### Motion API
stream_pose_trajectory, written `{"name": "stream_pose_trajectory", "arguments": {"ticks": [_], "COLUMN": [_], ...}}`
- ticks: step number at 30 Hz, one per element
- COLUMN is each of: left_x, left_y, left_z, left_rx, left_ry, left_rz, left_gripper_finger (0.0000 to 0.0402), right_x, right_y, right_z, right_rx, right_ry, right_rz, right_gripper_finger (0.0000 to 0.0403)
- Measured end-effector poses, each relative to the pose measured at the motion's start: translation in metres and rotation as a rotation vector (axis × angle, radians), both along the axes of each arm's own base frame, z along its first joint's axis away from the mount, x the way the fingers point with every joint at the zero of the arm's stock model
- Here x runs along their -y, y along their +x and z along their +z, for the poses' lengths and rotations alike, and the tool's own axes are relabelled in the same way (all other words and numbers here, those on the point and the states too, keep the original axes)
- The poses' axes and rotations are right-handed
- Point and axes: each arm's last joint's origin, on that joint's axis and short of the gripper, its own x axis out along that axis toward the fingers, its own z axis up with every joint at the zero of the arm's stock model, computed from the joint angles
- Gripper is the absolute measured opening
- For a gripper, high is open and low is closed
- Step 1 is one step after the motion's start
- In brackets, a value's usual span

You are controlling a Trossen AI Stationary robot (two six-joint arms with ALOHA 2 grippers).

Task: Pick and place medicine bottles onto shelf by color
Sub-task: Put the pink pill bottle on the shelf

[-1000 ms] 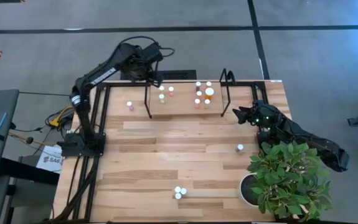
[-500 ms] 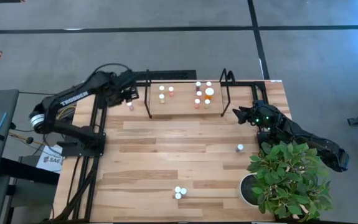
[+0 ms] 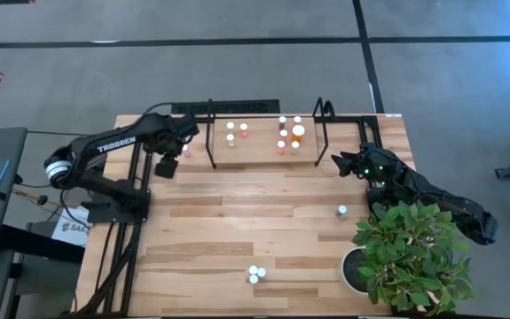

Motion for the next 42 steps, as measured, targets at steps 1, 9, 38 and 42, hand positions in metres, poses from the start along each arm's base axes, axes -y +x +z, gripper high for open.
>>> {"name": "stream_pose_trajectory", "arguments": {"ticks": [1,9,38,42], "left_x": [-0.002,-0.034,-0.079,-0.077], "left_y": [0.001,0.003,-0.002,-0.004], "left_z": [-0.002,-0.02,-0.047,-0.048], "left_rx": [-0.009,0.024,0.121,0.107], "left_ry": [0.01,-0.016,-0.085,-0.111], "left_rz": [0.011,0.094,0.09,0.077], "left_gripper_finger": [0.019,0.019,0.019,0.019], "right_x": [0.0,0.0,0.0,0.0], "right_y": [0.0,0.0,0.0,0.0], "right_z": [0.0,0.0,0.0,0.0], "right_rx": [0.0,0.0,0.0,0.0], "right_ry": [0.0,0.0,0.0,0.0], "right_rz": [0.0,0.0,0.0,0.0], "right_gripper_finger": [0.0305,0.0305,0.0305,0.0305]}}
